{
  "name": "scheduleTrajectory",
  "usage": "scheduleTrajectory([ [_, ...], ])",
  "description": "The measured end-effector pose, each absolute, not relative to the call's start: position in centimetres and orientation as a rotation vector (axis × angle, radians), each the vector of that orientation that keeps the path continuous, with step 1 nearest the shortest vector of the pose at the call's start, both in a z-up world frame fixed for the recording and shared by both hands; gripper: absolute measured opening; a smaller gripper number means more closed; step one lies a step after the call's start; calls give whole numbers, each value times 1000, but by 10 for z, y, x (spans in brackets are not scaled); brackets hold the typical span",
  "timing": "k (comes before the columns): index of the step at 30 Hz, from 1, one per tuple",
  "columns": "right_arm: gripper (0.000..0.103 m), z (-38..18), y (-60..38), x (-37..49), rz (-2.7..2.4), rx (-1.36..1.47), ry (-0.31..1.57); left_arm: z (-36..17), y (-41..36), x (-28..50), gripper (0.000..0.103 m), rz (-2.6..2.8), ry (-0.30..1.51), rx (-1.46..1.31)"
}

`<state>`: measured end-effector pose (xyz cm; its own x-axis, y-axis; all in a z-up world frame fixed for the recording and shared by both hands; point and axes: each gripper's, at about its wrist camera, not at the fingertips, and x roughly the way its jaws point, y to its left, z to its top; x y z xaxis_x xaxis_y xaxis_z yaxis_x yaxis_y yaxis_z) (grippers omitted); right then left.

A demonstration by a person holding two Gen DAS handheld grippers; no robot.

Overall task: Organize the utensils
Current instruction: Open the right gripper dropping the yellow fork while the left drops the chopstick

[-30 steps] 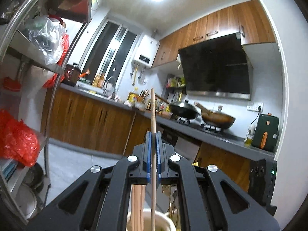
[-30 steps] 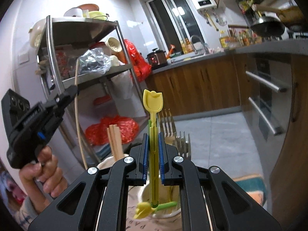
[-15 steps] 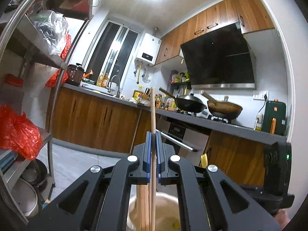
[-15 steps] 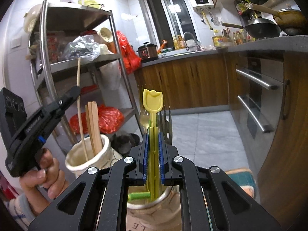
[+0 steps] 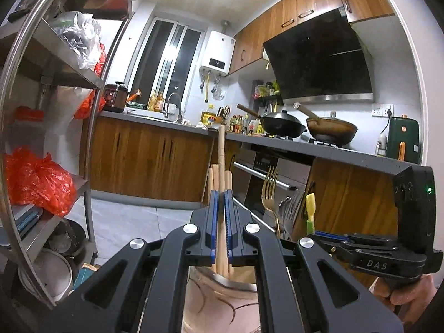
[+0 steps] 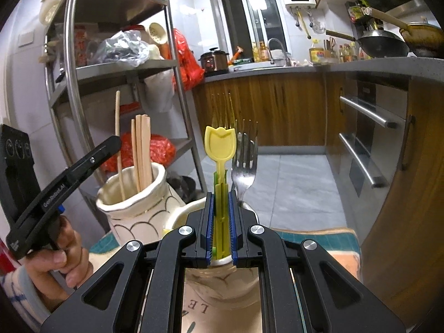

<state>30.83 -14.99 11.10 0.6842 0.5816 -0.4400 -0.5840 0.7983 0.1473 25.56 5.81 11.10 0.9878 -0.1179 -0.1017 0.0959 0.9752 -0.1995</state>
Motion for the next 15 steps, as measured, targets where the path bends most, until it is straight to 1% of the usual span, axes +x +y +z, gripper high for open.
scheduleTrajectory([
  [9, 11, 109, -151, 307, 657, -2, 508, 106, 52, 258, 4, -109, 143, -174],
  [10, 12, 110, -151, 307, 657, -2, 508, 105, 51, 257, 7, -107, 143, -173],
  [12, 14, 110, -152, 306, 658, 0, 505, 107, 52, 258, 17, -106, 144, -174],
  [14, 17, 111, -154, 305, 659, 5, 501, 107, 52, 256, 34, -108, 138, -182],
  [15, 18, 112, -154, 304, 659, 7, 498, 108, 53, 254, 36, -109, 135, -185],
])
